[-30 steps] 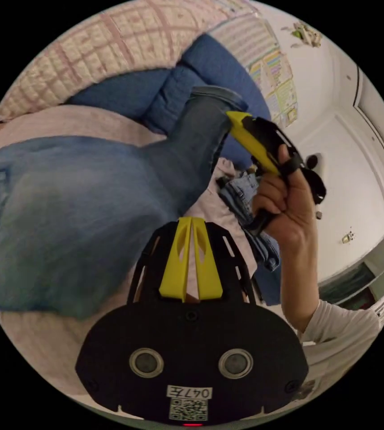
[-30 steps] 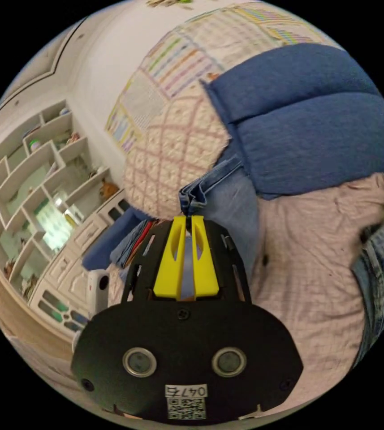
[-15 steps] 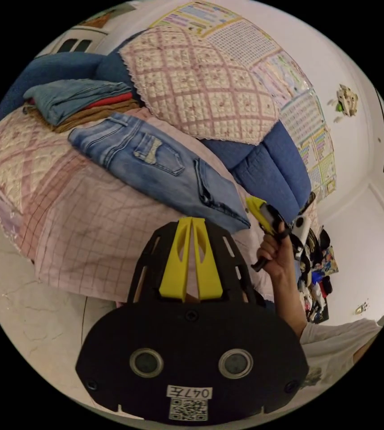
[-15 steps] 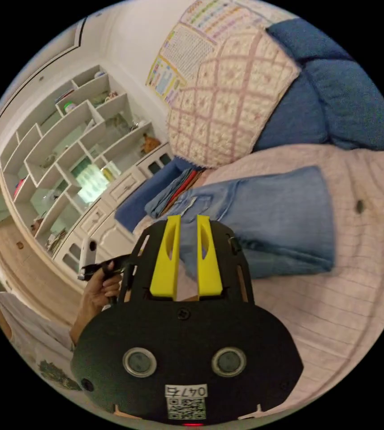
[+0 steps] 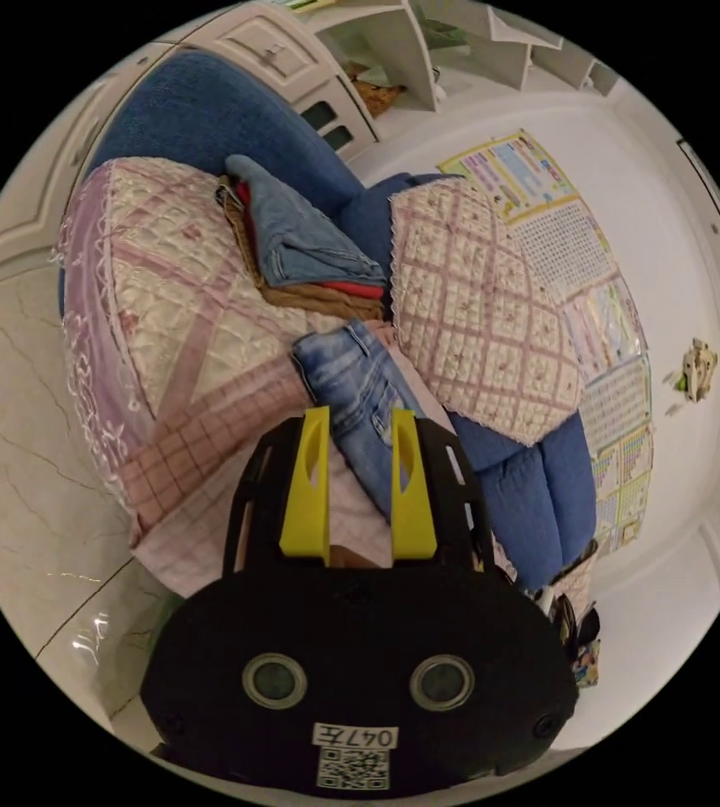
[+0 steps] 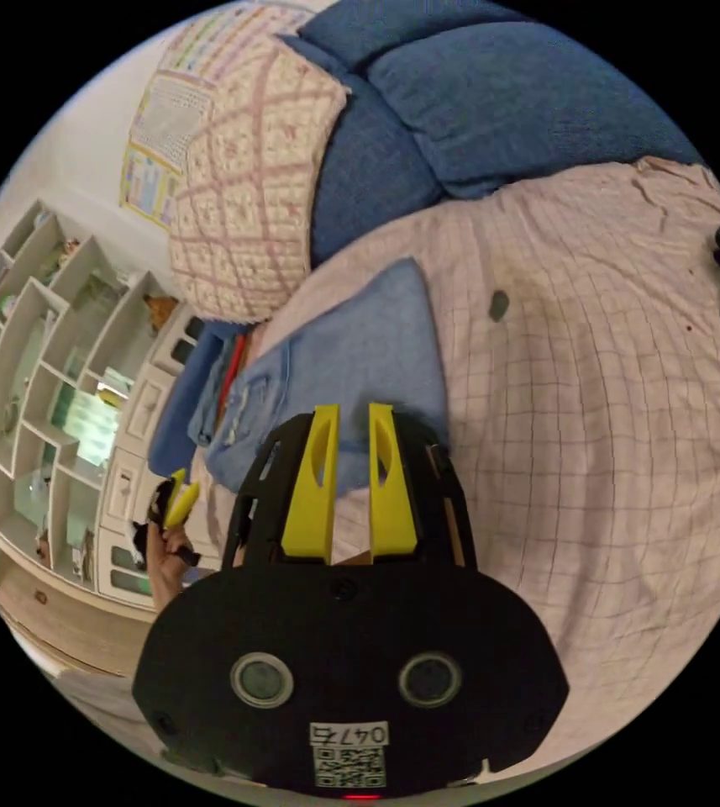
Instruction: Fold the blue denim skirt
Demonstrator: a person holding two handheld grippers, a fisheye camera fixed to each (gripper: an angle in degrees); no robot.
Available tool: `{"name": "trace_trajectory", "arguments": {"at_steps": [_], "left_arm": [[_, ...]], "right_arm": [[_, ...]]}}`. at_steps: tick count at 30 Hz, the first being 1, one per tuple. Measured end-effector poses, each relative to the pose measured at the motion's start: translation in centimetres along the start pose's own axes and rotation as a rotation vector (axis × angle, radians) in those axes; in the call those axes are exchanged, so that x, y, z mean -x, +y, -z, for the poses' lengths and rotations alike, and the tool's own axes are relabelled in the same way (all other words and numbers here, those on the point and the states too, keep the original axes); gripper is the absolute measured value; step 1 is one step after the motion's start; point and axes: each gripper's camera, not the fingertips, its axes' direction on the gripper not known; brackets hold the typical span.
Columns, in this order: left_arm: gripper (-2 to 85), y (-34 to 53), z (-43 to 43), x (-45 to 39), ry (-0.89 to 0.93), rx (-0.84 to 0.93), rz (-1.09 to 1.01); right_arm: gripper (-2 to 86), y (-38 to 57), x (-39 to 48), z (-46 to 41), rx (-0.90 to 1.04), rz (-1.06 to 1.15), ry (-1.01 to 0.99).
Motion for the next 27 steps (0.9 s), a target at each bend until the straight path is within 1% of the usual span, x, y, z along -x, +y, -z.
{"name": "trace_trajectory", "arguments": {"at_steps": [2,3,6,7,9,11,13,15,18,21,23,24,26,27], "left_arm": [[12.2,-1.4,-1.3,0.1,-0.031,0.024,0.022],[12.4,-1.6,-1.6,0.2,-0.033,0.032,0.028],[12.5,-2.4,-3.6,0.8,-0.044,0.074,0.06],[12.3,-2.4,-4.3,1.0,-0.036,0.09,0.067],[11.7,-2.1,-4.8,1.1,-0.043,0.091,0.076],[11.0,-1.4,-5.0,1.0,-0.061,0.087,0.06],[9.6,-1.0,-5.1,1.1,-0.068,0.087,0.042],[6.4,-0.4,-5.0,1.5,-0.067,0.079,0.03],[4.5,0.9,-4.4,1.5,-0.044,0.051,-0.02],[4.1,2.6,-3.6,0.0,-0.048,0.012,-0.126],[4.0,4.0,-3.1,-2.6,-0.036,-0.022,-0.247],[4.0,4.4,-3.1,-3.4,-0.029,-0.028,-0.281],[3.8,6.2,-3.2,-7.3,0.016,-0.026,-0.427],[3.8,6.8,-3.3,-8.3,0.032,-0.023,-0.462]], "right_arm": [[2.2,0.0,1.4,1.4,-0.087,0.052,-0.114],[2.1,-0.2,1.9,1.5,-0.088,0.067,-0.13],[1.8,-1.6,5.0,-0.4,0.037,0.152,-0.192],[1.4,-2.1,6.2,-1.7,0.106,0.188,-0.214],[0.2,-2.7,7.4,-3.7,0.185,0.212,-0.204],[-0.9,-3.2,8.0,-6.0,0.232,0.197,-0.125],[-1.2,-3.4,7.7,-7.8,0.277,0.163,-0.128],[-1.3,-2.9,7.1,-9.4,0.332,0.116,-0.154],[-1.3,-2.2,6.5,-9.4,0.279,0.114,-0.155],[-1.3,-1.8,5.5,-9.1,0.281,0.097,-0.186],[-1.3,-1.5,4.5,-8.1,0.274,0.072,-0.256],[-1.3,-1.3,4.3,-7.5,0.25,0.072,-0.272],[-1.3,-0.5,3.0,-4.4,0.123,0.064,-0.312],[-1.3,-0.2,2.6,-3.6,0.092,0.058,-0.32]]}}
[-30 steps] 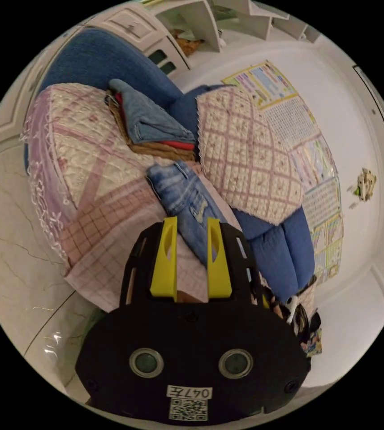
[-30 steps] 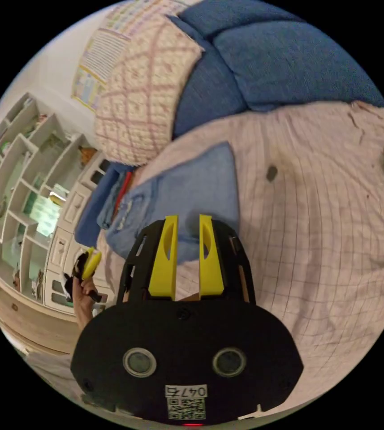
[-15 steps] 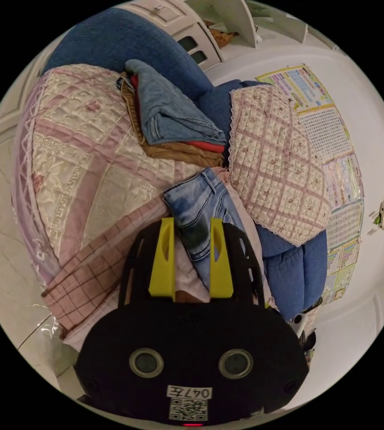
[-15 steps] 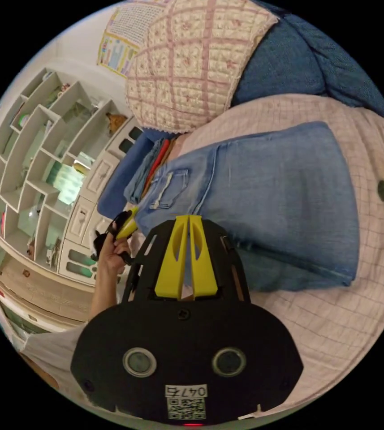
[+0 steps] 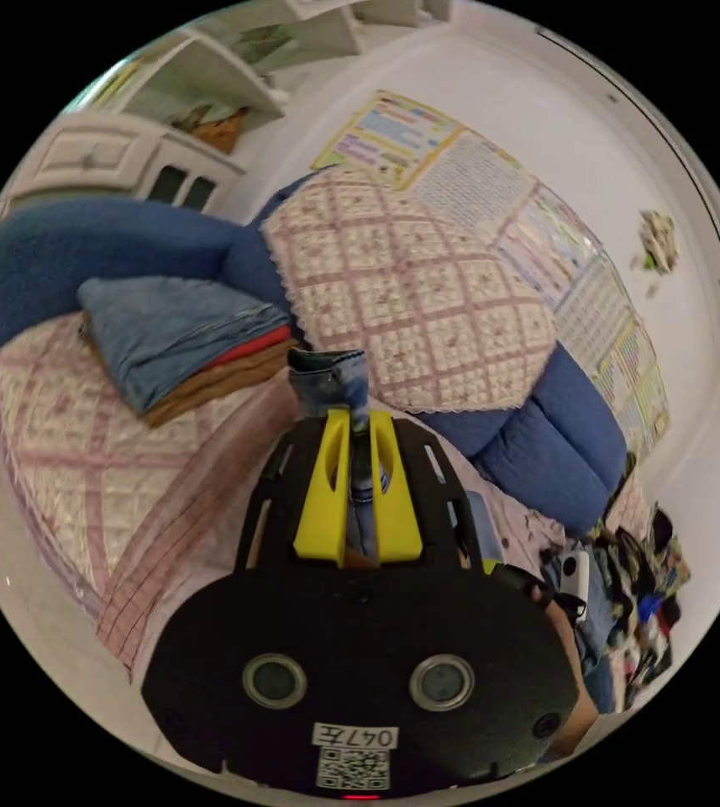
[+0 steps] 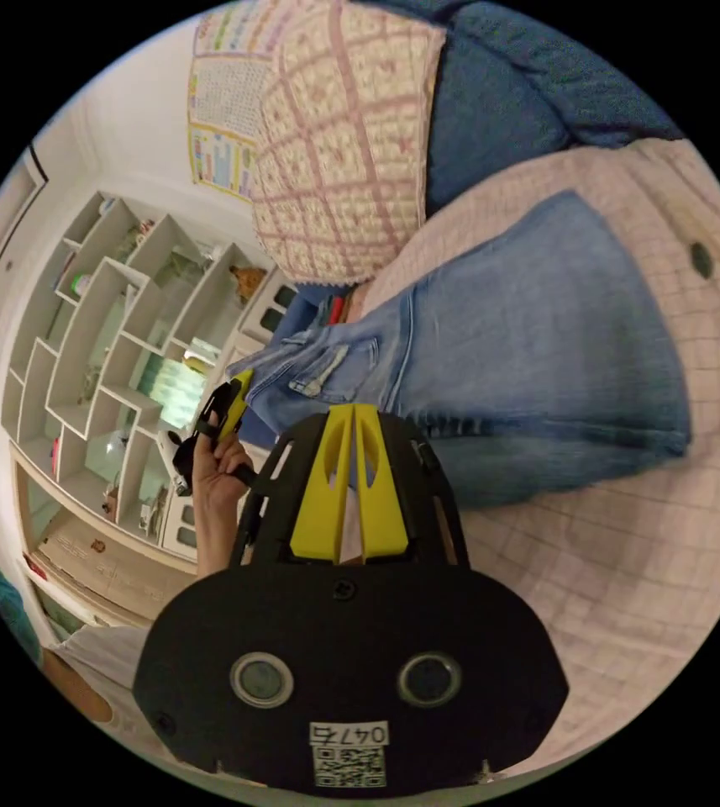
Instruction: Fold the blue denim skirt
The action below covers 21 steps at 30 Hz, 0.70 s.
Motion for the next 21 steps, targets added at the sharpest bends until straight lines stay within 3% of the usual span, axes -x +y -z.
{"name": "trace_trajectory", "arguments": {"at_steps": [6,9,11,14,21], "left_arm": [[3.8,3.8,-2.9,-11.7,0.241,0.058,-0.292],[4.0,9.1,-6.2,-17.0,0.27,0.172,-0.474],[4.9,15.1,-10.3,-20.4,0.258,0.358,-0.619],[7.6,21.4,-12.4,-21.3,0.266,0.499,-0.715],[10.1,22.7,-8.4,-13.2,0.051,0.421,-0.636]], "right_arm": [[-1.3,3.1,-2.8,8.4,-0.263,-0.047,0.023],[-1.2,4.5,-4.7,11.7,-0.336,-0.073,0.079],[-0.8,5.7,-6.6,13.5,-0.38,-0.11,0.105],[1.3,6.9,-8.9,14.6,-0.37,-0.144,0.118],[5.1,6.9,-11.6,15.2,-0.279,-0.12,0.157]]}}
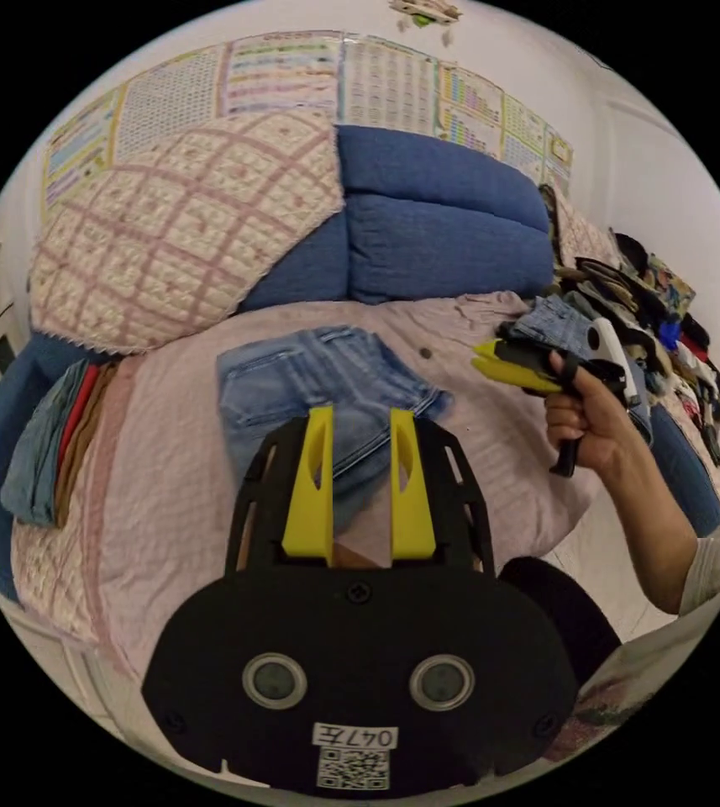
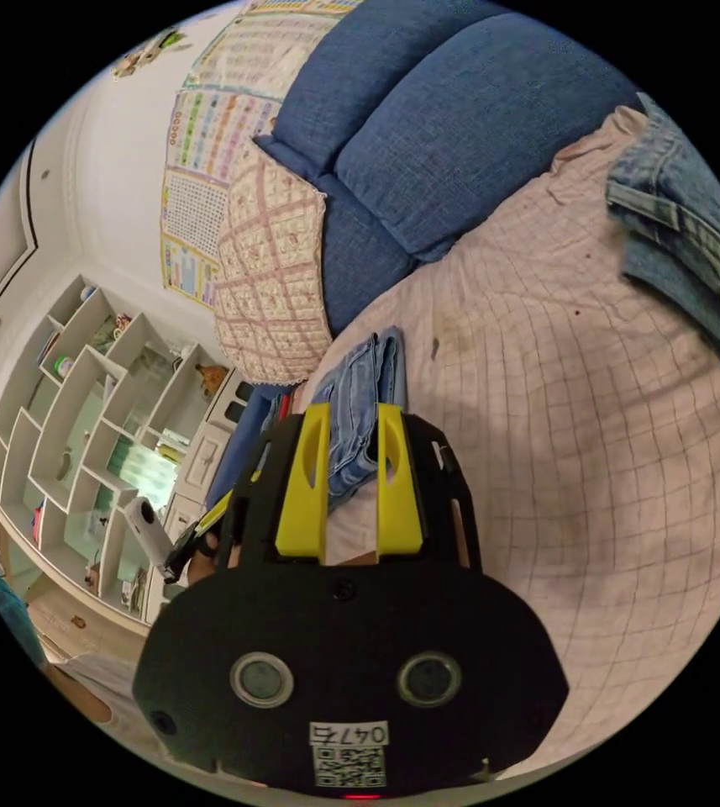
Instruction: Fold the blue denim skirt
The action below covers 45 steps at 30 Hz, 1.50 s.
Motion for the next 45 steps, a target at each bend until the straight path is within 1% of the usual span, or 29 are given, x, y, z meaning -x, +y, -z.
{"name": "trace_trajectory", "arguments": {"at_steps": [3,5,10,13,15,18,21,22,25,27,30,32,34,36,38,42,45], "left_arm": [[10.8,3.1,-0.3,4.3,-0.003,0.05,0.104],[11.6,5.3,-1.3,7.3,0.034,0.096,0.182],[13.2,7.8,-4.1,11.6,0.141,0.112,0.309],[13.4,8.7,-6.0,13.6,0.175,0.128,0.329],[13.2,9.4,-7.4,14.7,0.207,0.14,0.341],[12.1,11.1,-8.7,17.2,0.297,0.103,0.406],[9.0,12.7,-10.2,19.8,0.397,0.076,0.471],[6.2,13.4,-10.9,20.6,0.412,0.072,0.488],[0.5,14.9,-10.8,21.5,0.419,-0.005,0.462],[-0.3,15.5,-10.2,21.8,0.403,-0.044,0.443],[-0.8,16.4,-8.7,22.0,0.386,-0.092,0.419],[-0.8,17.5,-6.5,21.7,0.416,-0.156,0.369],[-0.9,18.4,-4.8,21.9,0.434,-0.163,0.336],[-0.9,19.8,-3.7,22.5,0.408,-0.154,0.347],[-0.9,21.9,-3.0,23.0,0.409,-0.16,0.36],[-0.9,24.7,-0.5,21.2,0.388,-0.191,0.273],[-0.9,26.3,1.0,19.4,0.459,-0.214,0.216]], "right_arm": [[6.4,-1.4,-0.7,-1.4,0.073,0.047,0.044],[7.0,-2.8,-1.5,-3.1,0.143,0.082,0.084],[7.7,-6.3,-4.5,-7.0,0.281,0.174,0.149],[7.4,-7.6,-6.9,-9.0,0.374,0.175,0.097],[6.6,-7.7,-7.8,-9.7,0.399,0.183,0.078],[4.6,-7.1,-9.3,-10.6,0.432,0.182,0.101],[2.2,-5.6,-10.3,-10.6,0.425,0.187,0.082],[1.5,-4.8,-10.5,-10.3,0.417,0.201,0.048],[0.6,-2.5,-10.1,-9.3,0.374,0.225,0.086],[0.5,-0.9,-8.6,-8.4,0.351,0.296,0.127],[0.4,3.3,-4.9,-6.1,0.31,0.472,0.205],[0.4,8.5,-2.4,-2.9,0.251,0.619,0.257],[0.3,12.2,-1.6,-0.7,0.217,0.693,0.293],[0.3,14.9,-2.3,0.5,0.23,0.681,0.281],[0.3,18.3,-3.8,1.6,0.247,0.613,0.206],[0.1,25.6,-4.6,4.5,0.187,0.642,0.202],[-0.3,32.0,-5.6,8.2,0.115,0.656,0.207]]}}
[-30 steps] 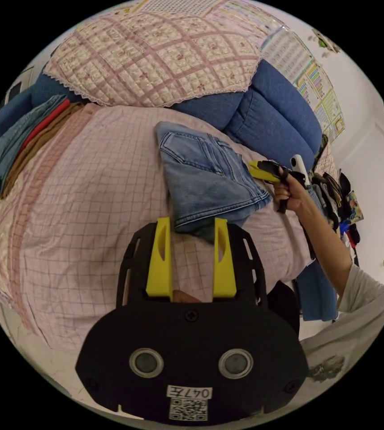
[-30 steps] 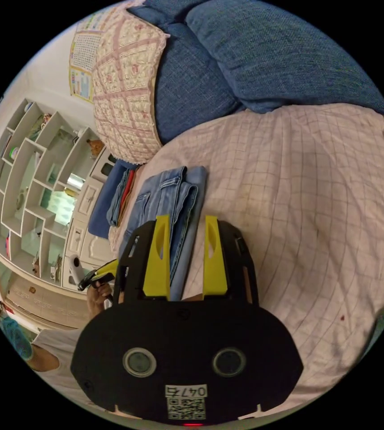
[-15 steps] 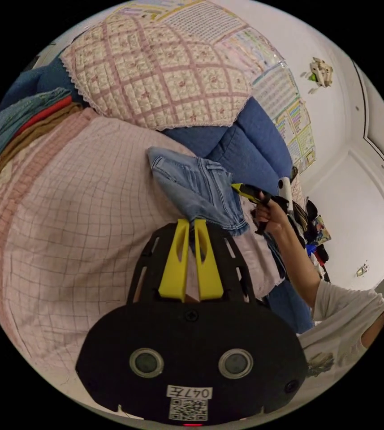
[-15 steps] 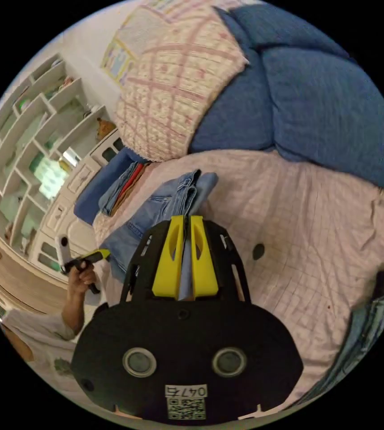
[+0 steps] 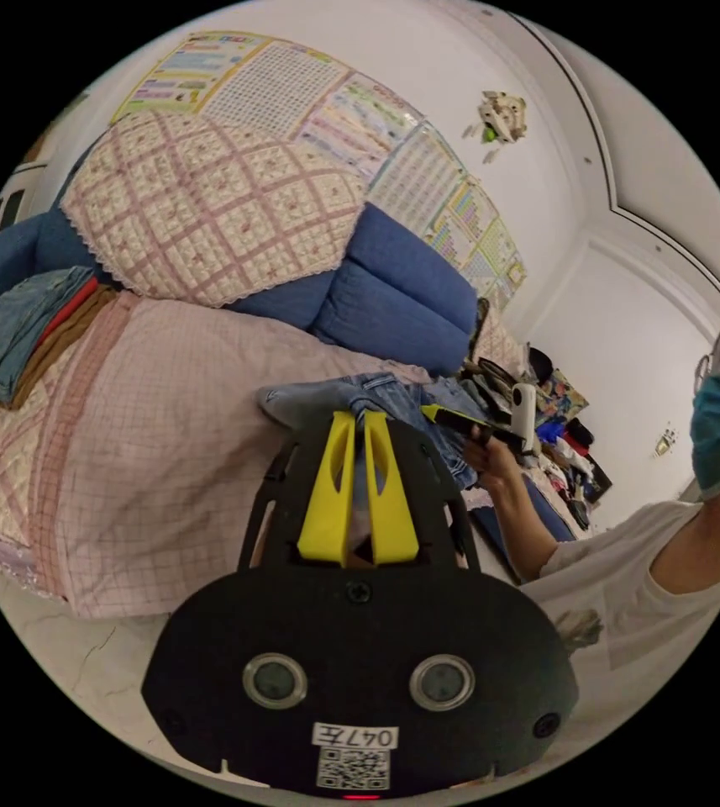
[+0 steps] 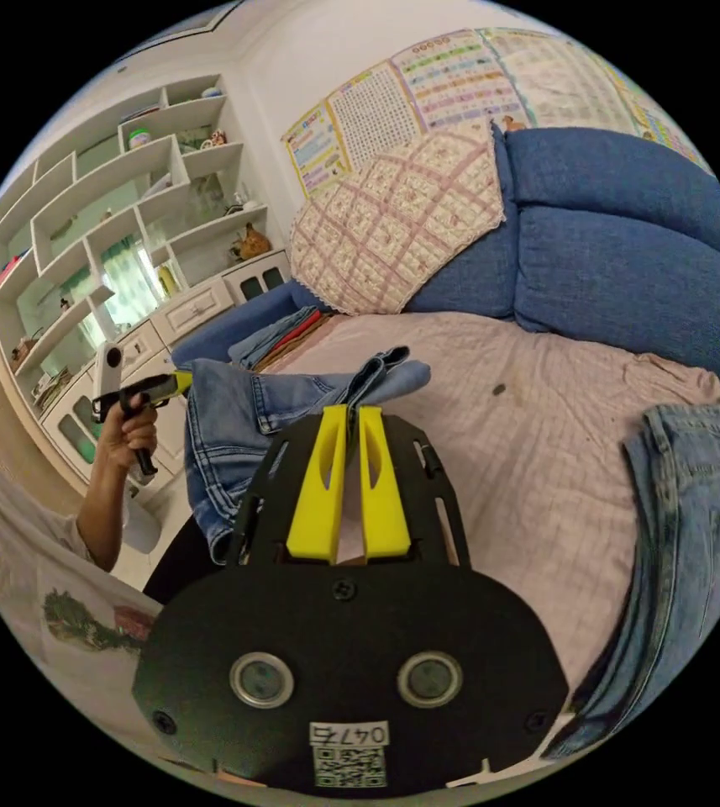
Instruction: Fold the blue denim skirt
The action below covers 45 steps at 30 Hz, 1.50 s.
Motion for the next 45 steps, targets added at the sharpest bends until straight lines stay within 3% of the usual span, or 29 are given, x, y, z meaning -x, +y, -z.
{"name": "trace_trajectory", "arguments": {"at_steps": [6,13,15,18,20,22,26,30,35,41,45], "left_arm": [[-0.9,-0.5,-4.7,-3.5,0.225,0.082,-0.144],[-0.5,-9.0,-19.1,-11.3,0.566,0.113,-0.31],[0.1,-11.1,-23.5,-13.1,0.559,0.152,-0.311],[2.4,-11.5,-31.1,-12.8,0.336,0.283,-0.23],[3.9,-8.5,-32.7,-10.9,0.28,0.335,-0.185],[4.9,-5.8,-31.2,-9.3,0.31,0.343,-0.172],[5.0,-1.1,-23.0,-5.6,0.246,0.302,-0.156],[4.3,1.7,-14.2,-3.1,0.18,0.188,-0.089],[2.1,6.7,-4.9,-2.9,0.145,0.036,-0.018],[1.3,10.2,0.0,-7.8,-0.029,0.099,-0.142],[0.5,12.1,2.8,-9.9,-0.141,0.134,-0.175]], "right_arm": [[-0.5,11.0,3.8,9.6,-0.169,-0.053,0.248],[-0.4,18.7,7.7,20.1,-0.442,-0.042,0.807],[-0.2,20.7,7.7,21.1,-0.52,-0.065,0.94],[0.7,24.4,5.4,19.9,-0.524,-0.181,1.127],[3.9,27.6,1.1,17.5,-0.311,-0.424,1.11],[7.9,30.0,-0.9,16.5,-0.173,-0.563,1.017],[7.7,33.7,3.1,18.3,-0.363,-0.491,1.072],[7.6,32.8,5.1,19.6,-0.39,-0.42,1.028],[9.7,27.3,5.6,16.0,-0.14,-0.215,0.779],[9.9,22.4,6.6,11.7,-0.029,-0.076,0.745],[10.3,19.3,5.3,8.7,0.07,-0.007,0.845]]}}
